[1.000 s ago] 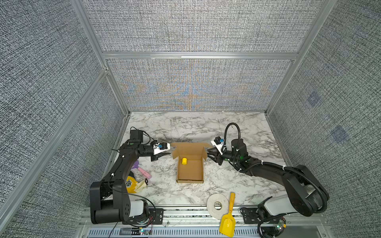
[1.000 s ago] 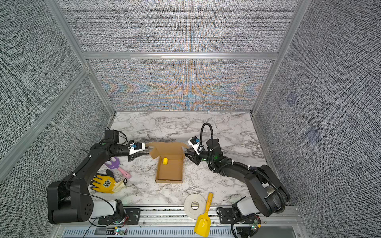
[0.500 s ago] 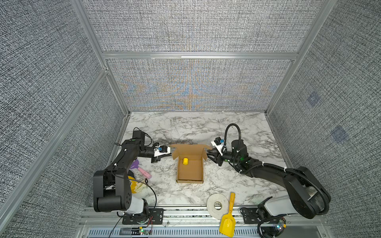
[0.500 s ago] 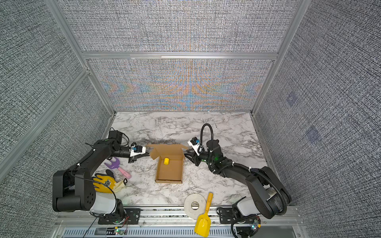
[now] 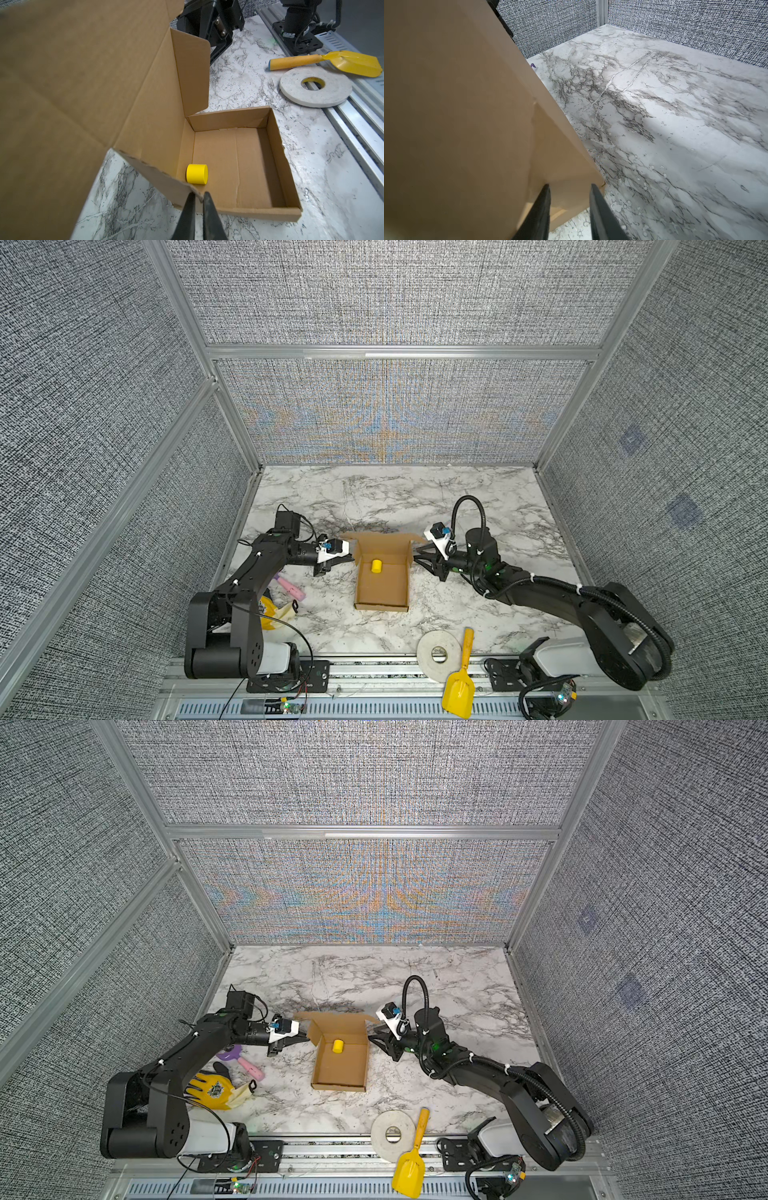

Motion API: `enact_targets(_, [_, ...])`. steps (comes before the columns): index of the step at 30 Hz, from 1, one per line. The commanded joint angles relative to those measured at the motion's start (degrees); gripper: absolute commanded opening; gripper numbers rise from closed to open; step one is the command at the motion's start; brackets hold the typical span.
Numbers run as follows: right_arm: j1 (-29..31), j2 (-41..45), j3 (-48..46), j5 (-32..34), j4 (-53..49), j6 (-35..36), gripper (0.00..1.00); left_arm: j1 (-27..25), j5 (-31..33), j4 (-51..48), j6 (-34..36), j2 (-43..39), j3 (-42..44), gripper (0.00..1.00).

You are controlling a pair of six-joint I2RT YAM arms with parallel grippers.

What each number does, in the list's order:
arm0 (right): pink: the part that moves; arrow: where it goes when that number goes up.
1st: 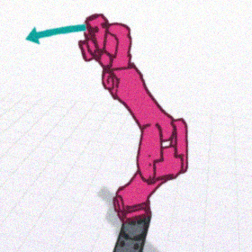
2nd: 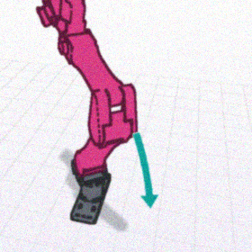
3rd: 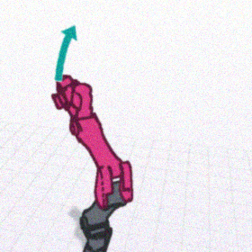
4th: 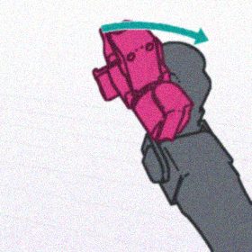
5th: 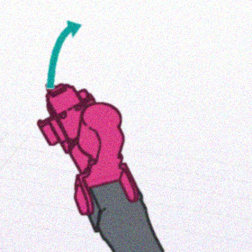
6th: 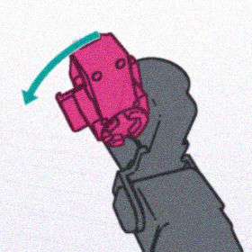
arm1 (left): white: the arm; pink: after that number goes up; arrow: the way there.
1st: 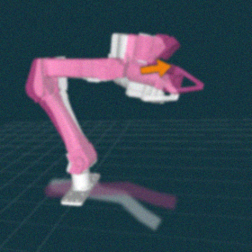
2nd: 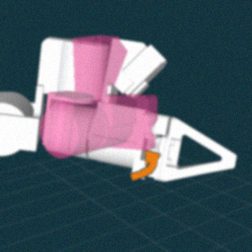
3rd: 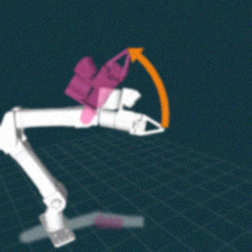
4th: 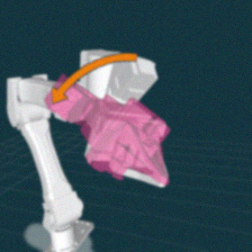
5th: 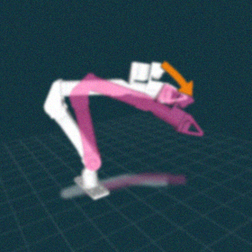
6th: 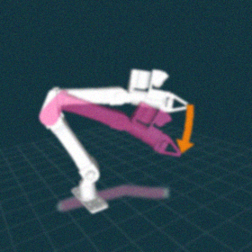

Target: Fold the paper box

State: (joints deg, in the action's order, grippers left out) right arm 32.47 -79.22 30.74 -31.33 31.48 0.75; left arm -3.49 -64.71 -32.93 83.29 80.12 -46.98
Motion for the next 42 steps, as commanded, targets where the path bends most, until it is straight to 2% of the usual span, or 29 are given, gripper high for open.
enact_targets(1, [0.2, -0.7, 0.5, 0.2, 3.2, -1.0, 0.33, -1.3, -1.6, 5.1, -5.7, -0.1, -0.1, 0.13])
enact_targets(9, [0.8, -2.1, 2.0, 0.1, 3.6, -1.4, 0.33, -2.6, -1.3, 7.1, -8.7, 0.7, -0.2, 0.13])
enact_targets(42, [4.5, -0.6, -9.3, 7.4, 10.1, -2.9, 0.33, -2.6, 5.8, 3.3, 3.0, -0.9, 7.7, 0.13])
